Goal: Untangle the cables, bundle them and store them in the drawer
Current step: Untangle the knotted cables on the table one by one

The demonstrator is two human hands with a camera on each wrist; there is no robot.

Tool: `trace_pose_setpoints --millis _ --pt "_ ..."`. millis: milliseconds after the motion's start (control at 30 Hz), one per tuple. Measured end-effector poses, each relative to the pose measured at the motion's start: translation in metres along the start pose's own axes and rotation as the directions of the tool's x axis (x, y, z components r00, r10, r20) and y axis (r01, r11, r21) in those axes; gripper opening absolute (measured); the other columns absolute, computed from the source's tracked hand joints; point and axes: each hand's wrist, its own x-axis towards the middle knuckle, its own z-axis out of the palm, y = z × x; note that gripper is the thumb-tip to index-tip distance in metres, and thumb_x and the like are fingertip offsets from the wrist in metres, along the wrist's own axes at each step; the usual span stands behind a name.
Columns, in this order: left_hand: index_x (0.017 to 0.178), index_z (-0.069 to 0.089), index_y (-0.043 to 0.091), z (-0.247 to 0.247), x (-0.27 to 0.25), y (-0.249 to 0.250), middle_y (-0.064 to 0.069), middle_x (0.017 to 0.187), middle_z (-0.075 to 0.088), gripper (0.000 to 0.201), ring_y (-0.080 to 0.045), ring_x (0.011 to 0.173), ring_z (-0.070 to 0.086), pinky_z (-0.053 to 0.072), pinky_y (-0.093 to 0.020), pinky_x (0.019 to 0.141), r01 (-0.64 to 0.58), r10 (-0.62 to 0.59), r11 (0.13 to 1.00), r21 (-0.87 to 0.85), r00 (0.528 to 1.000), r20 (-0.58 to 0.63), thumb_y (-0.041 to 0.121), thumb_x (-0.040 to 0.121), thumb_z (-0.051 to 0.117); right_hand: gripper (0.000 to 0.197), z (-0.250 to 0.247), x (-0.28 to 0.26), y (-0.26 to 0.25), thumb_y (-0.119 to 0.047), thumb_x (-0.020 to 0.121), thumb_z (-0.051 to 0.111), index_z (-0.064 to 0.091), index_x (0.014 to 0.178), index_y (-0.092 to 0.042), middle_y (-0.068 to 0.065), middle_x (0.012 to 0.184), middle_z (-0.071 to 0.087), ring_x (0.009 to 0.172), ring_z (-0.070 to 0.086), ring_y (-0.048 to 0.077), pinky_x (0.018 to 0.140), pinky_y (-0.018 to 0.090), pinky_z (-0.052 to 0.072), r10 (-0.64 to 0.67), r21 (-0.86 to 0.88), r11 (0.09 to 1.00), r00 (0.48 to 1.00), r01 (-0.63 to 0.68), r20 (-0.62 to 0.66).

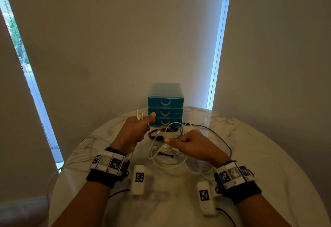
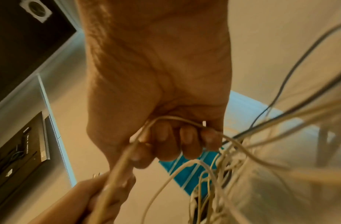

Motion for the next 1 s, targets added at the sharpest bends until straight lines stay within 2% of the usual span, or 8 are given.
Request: trace_pose_setpoints --millis 100,200,300,433,533,633,867,1000 --pt "0.099 0.075 0.007 -0.002 -0.005 0.002 0.004 0.057 0.042 0.048 -0.009 0.048 0.028 0.022 -0.024 0.046 0.049 -0.068 0.989 0.138 0.988 0.137 0.055 0.098 0.07 0.069 -0.012 -0.004 -0.01 -0.072 0.096 0.059 0.047 0.05 -0.022 -0.008 0.046 0.045 0.045 0.041 0.007 0.063 0.029 0.042 0.048 0.09 0.996 0.968 -0.026 -0.246" --pt "0.084 0.069 0.015 0.001 -0.014 0.01 0.005 0.058 0.041 0.054 -0.009 0.048 0.027 0.023 -0.022 0.045 0.071 -0.147 0.965 0.251 0.944 0.295 0.068 0.094 0.064 0.074 -0.018 0.0 -0.018 -0.077 0.1 0.042 0.041 0.054 -0.019 0.002 0.053 0.042 0.051 0.04 0.015 0.059 0.03 0.036 0.255 0.435 0.898 0.736 0.06 -0.627" --pt "0.072 0.068 0.02 0.008 -0.024 0.017 0.002 0.057 0.046 0.063 -0.01 0.048 0.032 0.026 -0.023 0.047 0.058 -0.231 0.923 0.381 0.874 0.427 0.078 0.092 0.054 0.071 -0.02 0.003 -0.017 -0.077 0.099 0.043 0.043 0.059 -0.018 0.007 0.061 0.036 0.052 0.032 0.016 0.052 0.03 0.03 0.436 0.699 0.676 0.636 0.235 -0.636" --pt "0.098 0.086 0.019 0.018 -0.027 0.013 -0.005 0.07 0.073 0.067 -0.012 0.048 0.032 0.023 -0.026 0.047 0.039 -0.226 0.929 0.369 0.848 0.479 0.075 0.097 0.05 0.068 -0.013 0.003 -0.017 -0.08 0.096 0.046 0.045 0.059 -0.023 0.0 0.057 0.038 0.046 0.032 0.012 0.048 0.028 0.029 0.451 0.766 0.61 0.706 0.202 -0.545" --pt "0.111 0.084 0.023 0.018 -0.021 0.008 -0.011 0.093 0.082 0.047 -0.011 0.049 0.029 0.022 -0.023 0.044 0.0 -0.071 0.981 0.194 0.93 0.361 0.062 0.1 0.061 0.062 -0.004 0.005 -0.017 -0.072 0.101 0.049 0.048 0.063 -0.023 -0.002 0.056 0.042 0.048 0.036 0.012 0.051 0.029 0.033 0.317 0.682 0.724 0.827 0.104 -0.463" --pt "0.107 0.084 0.018 0.016 -0.016 0.008 -0.015 0.089 0.08 0.032 -0.017 0.053 0.032 0.025 -0.019 0.042 -0.091 0.073 0.994 0.058 0.961 0.265 0.045 0.102 0.068 0.062 0.008 0.008 -0.009 -0.072 0.099 0.054 0.065 0.073 -0.016 -0.002 0.06 0.058 0.059 0.051 0.014 0.059 0.03 0.043 0.213 0.514 0.857 0.919 -0.013 -0.331" --pt "0.098 0.082 0.007 0.023 -0.024 0.01 -0.008 0.062 0.066 0.027 -0.007 0.047 0.05 0.038 -0.017 0.049 -0.229 0.029 0.907 0.354 0.871 0.49 0.033 0.1 0.073 0.052 0.012 0.008 -0.013 -0.069 0.099 0.051 0.083 0.101 -0.028 -0.01 0.083 0.081 0.075 0.076 0.004 0.068 0.021 0.058 0.088 0.497 0.867 0.967 0.043 -0.238" --pt "0.1 0.081 0.006 0.028 -0.022 0.004 -0.013 0.071 0.071 0.033 -0.009 0.057 0.059 0.048 -0.018 0.061 -0.2 -0.016 0.903 0.38 0.868 0.496 0.039 0.096 0.079 0.037 0.018 0.007 -0.008 -0.048 0.106 0.058 0.079 0.11 -0.018 0.001 0.096 0.083 0.094 0.079 0.016 0.086 0.037 0.064 0.011 0.526 0.826 0.927 0.203 -0.376"
